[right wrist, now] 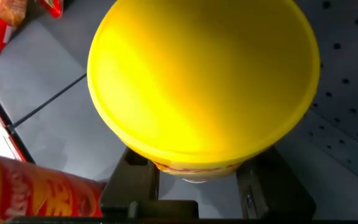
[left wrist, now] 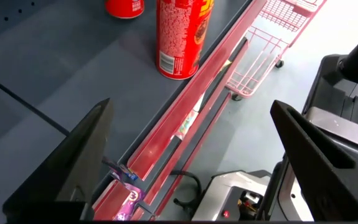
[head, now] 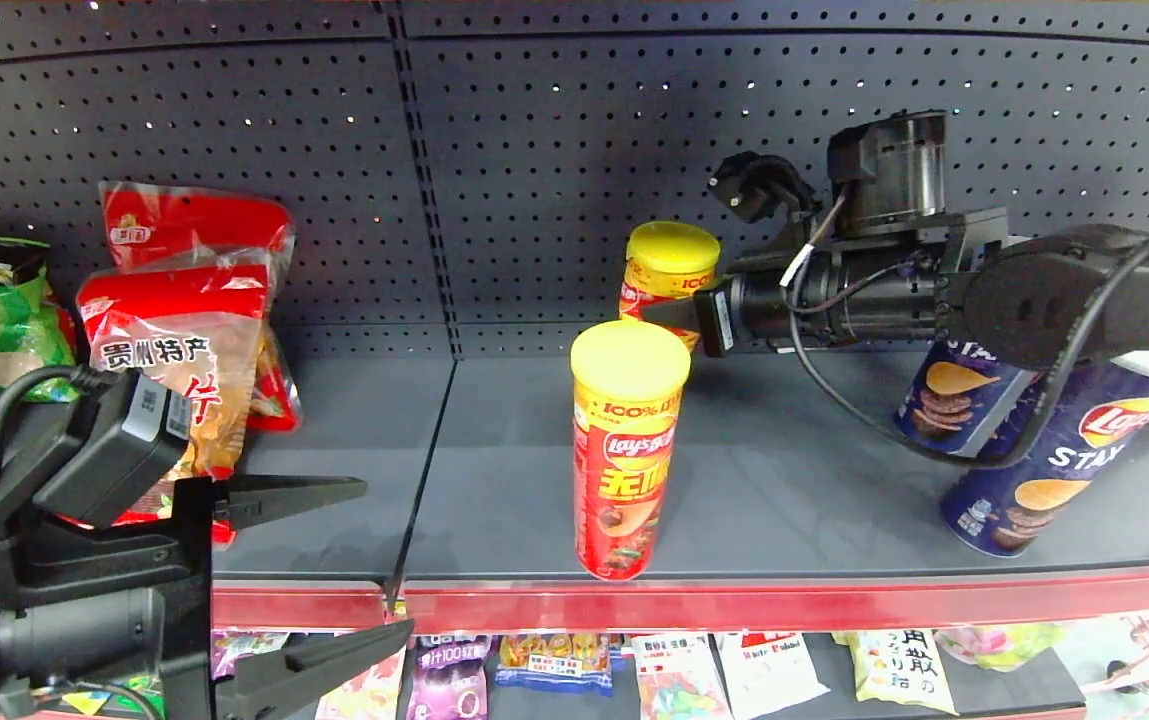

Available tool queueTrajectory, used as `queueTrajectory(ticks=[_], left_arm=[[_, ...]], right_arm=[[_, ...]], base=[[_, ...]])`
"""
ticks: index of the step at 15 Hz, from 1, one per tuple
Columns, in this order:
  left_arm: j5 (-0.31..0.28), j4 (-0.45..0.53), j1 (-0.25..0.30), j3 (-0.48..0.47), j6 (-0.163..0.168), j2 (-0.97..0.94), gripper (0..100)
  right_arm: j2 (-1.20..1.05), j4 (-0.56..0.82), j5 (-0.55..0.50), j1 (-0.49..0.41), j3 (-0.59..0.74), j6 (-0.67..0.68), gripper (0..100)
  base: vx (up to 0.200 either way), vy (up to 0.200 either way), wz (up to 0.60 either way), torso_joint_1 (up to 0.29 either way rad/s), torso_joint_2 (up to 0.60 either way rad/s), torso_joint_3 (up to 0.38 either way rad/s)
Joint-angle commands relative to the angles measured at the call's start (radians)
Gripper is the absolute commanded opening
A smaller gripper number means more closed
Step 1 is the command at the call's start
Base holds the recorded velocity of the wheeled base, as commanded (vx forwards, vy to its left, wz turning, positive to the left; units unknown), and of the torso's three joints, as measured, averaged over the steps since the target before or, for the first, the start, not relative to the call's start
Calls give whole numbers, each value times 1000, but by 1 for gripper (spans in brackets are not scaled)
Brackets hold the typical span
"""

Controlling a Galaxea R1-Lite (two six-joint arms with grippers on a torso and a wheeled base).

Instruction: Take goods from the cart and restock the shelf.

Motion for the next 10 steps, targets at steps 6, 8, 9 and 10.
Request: queueTrajectory(ticks=[6, 8, 9, 10], left_arm=[[0, 1, 0, -2, 0, 7, 100], [0, 1, 0, 0, 0, 4, 100], [0, 1, 0, 0, 0, 6, 100], [0, 1, 0, -2, 0, 6, 100]], right_arm=[[26, 0, 1, 19, -6, 12, 0], [26, 0, 1, 20, -6, 14, 0], [26, 0, 1, 22, -6, 14, 0], [26, 0, 1, 25, -4, 14, 0]], base=[[0, 0, 0, 0, 0, 0], [0, 0, 0, 0, 0, 0], [0, 0, 0, 0, 0, 0], [0, 0, 0, 0, 0, 0]])
